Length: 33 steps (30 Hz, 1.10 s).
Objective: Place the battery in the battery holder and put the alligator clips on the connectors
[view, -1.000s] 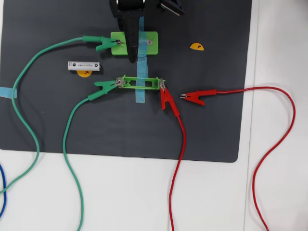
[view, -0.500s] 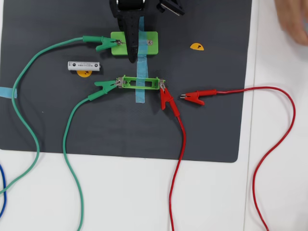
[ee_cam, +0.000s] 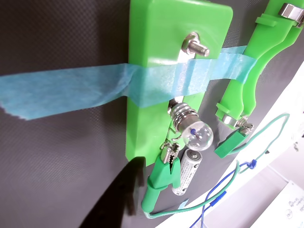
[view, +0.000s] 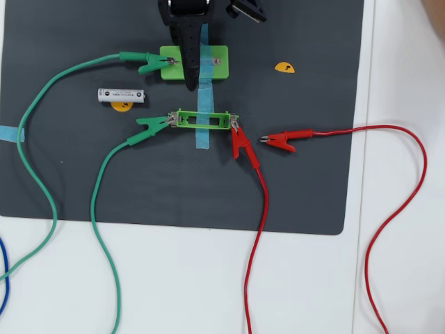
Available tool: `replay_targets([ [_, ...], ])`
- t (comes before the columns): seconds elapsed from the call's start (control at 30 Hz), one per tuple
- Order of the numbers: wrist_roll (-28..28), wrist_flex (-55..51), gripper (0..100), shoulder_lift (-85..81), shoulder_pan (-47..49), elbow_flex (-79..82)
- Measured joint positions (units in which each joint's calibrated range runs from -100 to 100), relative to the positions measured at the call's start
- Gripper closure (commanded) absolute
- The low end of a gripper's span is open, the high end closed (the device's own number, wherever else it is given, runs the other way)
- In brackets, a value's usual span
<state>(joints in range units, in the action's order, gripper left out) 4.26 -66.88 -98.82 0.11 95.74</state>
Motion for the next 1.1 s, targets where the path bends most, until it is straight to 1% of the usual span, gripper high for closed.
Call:
replay_targets([
  [0.1, 0.0, 0.6, 58, 0.0, 0.0, 0.0],
  [0.27, 0.0, 5.15, 58, 0.0, 0.0, 0.09],
  [0.5, 0.21, 6.09, 58, 0.0, 0.0, 0.09],
  [0.63, 0.21, 6.44, 58, 7.64, -0.67, -7.55],
  [0.67, 0.21, 6.44, 59, 15.88, -0.78, -15.28],
  [0.7, 0.21, 6.44, 59, 19.74, -0.78, -19.19],
  [0.73, 0.21, 4.46, 59, 29.15, -3.02, -28.25],
  [0.77, 0.21, 3.43, 59, 33.77, -3.7, -33.05],
  [0.83, 0.88, -5.75, 59, 52.08, -10.19, -53.75],
  [0.9, 2.02, -10.64, 59, 60.06, -15.12, -63.53],
  [0.93, 3.67, -14.67, 59, 67.87, -21.5, -71.97],
  [1.0, 4.86, -16.82, 59, 72.49, -25.76, -76.06],
  [1.07, 8.17, -19.22, 59, 80.39, -31.02, -80.05],
  [1.1, 8.79, -19.48, 59, 81.81, -32.14, -80.05],
])
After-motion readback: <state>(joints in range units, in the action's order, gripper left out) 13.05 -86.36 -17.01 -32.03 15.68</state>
